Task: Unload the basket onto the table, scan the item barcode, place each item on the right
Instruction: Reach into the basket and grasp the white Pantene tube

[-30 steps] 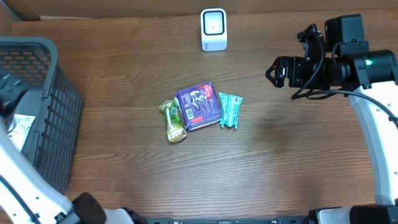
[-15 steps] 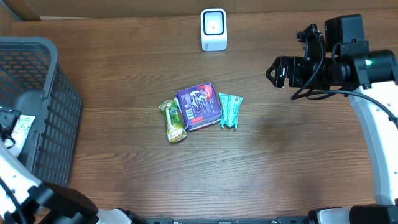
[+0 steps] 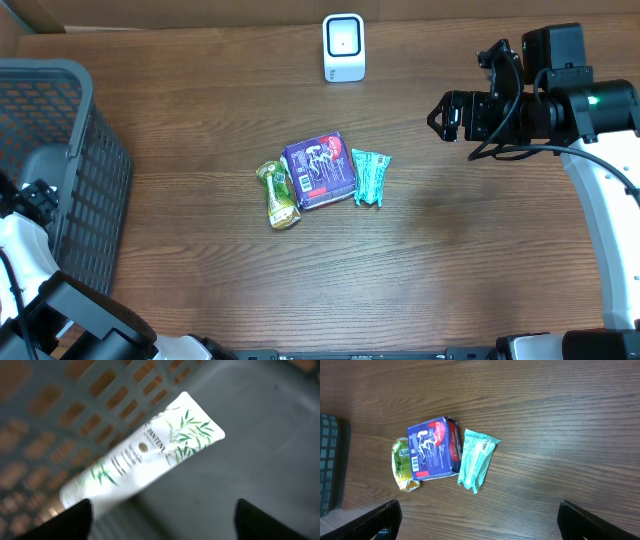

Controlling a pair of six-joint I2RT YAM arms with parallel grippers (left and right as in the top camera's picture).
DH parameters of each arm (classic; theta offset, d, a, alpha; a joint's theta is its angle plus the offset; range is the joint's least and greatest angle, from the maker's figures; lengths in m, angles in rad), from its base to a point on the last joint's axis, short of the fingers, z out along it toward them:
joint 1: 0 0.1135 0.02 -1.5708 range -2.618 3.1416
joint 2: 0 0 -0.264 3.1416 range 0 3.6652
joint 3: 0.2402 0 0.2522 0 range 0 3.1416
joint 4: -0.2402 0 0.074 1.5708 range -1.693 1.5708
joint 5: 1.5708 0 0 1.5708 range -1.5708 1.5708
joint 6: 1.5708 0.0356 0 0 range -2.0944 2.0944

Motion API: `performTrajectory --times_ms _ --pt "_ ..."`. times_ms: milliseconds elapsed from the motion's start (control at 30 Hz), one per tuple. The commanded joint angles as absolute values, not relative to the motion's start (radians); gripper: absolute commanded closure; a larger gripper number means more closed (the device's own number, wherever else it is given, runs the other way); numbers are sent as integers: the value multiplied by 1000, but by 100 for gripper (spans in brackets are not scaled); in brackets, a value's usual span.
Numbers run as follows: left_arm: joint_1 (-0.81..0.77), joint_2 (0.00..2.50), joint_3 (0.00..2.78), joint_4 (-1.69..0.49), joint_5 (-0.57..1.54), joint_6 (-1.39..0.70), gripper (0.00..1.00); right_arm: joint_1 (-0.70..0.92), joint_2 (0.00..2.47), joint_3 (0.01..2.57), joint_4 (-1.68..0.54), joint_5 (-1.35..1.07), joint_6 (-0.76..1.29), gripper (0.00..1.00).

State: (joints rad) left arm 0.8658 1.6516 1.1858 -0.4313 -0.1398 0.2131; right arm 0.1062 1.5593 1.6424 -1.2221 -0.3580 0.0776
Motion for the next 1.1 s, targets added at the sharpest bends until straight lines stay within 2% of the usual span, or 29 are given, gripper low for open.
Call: performTrajectory --times_ms 0,300,567,1067 --pt "866 1650 1181 -403 -139 527 25 107 1562 1640 -1221 -348 71 0" --pt "889 1729 1181 -389 -138 582 20 107 1564 1640 -1222 -349 72 0" --pt "931 1783 1181 -371 -138 651 20 107 1564 1640 -1236 -348 72 0" --pt "997 1903 1181 -288 -131 685 25 107 1564 1640 -1234 -349 72 0"
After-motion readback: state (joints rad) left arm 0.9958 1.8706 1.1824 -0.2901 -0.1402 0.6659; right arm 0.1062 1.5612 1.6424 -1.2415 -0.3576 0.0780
